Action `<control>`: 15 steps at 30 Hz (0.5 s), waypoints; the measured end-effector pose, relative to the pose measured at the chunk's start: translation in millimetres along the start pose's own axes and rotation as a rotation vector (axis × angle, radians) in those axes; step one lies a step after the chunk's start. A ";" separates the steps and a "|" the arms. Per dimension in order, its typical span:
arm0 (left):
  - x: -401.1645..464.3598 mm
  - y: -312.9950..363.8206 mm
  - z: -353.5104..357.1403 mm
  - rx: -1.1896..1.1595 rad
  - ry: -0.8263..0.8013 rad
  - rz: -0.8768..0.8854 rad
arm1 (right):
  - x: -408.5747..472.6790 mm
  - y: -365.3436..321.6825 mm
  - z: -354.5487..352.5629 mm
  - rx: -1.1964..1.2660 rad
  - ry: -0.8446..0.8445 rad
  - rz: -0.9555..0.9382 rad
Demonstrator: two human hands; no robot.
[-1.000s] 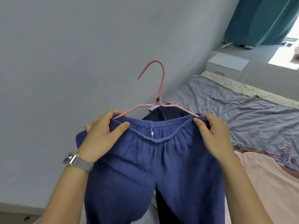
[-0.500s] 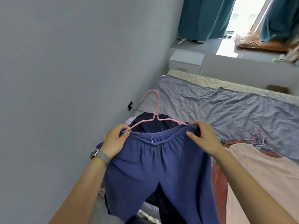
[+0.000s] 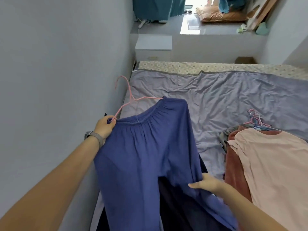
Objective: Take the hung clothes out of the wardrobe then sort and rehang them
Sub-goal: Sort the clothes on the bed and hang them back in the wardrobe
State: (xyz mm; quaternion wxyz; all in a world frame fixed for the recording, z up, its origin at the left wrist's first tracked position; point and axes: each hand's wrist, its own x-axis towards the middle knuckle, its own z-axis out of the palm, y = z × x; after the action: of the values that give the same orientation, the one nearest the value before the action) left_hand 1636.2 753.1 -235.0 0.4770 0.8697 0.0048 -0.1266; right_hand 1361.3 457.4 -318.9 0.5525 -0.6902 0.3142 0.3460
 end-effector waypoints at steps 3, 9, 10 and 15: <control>54.9 -24.8 21.6 0.131 -0.025 0.030 | 39.2 5.0 15.2 0.133 0.094 -0.023; 125.6 -98.8 84.5 0.276 -0.149 0.009 | 102.1 34.4 14.2 0.481 0.250 0.230; 133.3 -109.4 95.7 0.279 -0.169 0.005 | 107.0 39.4 15.2 0.498 0.221 0.277; 172.8 -145.4 135.0 0.229 -0.149 -0.071 | 124.9 62.1 13.5 0.510 0.160 0.207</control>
State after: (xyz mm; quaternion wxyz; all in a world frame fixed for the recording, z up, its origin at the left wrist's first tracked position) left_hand 1755.6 700.7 -463.6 0.3690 0.9059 -0.0144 -0.2071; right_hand 1379.2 452.3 -457.8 0.6433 -0.5184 0.5025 0.2547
